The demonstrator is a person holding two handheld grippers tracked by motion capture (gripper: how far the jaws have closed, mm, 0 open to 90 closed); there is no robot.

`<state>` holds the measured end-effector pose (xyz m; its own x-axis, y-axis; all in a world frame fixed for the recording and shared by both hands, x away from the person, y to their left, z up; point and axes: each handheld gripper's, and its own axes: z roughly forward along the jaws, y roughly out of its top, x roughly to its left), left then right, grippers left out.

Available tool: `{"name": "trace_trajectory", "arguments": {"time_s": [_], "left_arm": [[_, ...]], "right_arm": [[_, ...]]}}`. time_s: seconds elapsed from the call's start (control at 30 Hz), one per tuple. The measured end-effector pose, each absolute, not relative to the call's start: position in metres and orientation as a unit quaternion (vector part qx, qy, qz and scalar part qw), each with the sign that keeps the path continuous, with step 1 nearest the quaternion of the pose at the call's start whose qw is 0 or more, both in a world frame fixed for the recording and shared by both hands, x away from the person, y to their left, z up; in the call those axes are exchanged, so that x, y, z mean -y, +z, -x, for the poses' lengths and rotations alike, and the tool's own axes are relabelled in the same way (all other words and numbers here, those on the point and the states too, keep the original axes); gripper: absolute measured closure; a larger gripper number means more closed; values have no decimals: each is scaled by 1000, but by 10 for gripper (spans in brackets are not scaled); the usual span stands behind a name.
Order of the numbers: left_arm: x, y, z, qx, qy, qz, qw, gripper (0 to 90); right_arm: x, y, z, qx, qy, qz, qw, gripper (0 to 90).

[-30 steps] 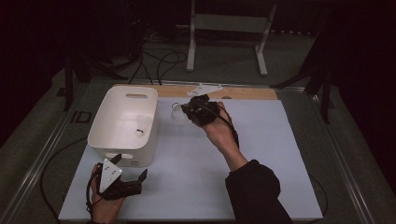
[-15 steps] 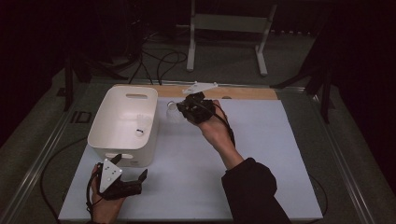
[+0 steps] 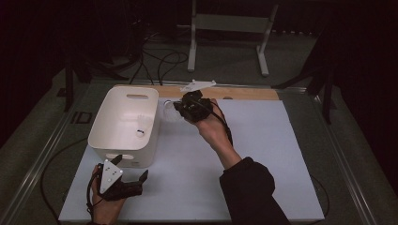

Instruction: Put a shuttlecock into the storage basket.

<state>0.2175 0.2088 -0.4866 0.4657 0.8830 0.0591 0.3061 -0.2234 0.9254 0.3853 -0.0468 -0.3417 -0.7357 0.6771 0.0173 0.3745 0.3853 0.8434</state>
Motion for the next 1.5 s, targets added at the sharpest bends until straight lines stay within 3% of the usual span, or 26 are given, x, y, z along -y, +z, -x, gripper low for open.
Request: {"name": "trace_trajectory", "arguments": {"time_s": [1.5], "left_arm": [[-208,-487,-218,-413,310,-718,467,1]], "right_arm": [[10,-333,-390,-811,474,-312,140,890]]}}
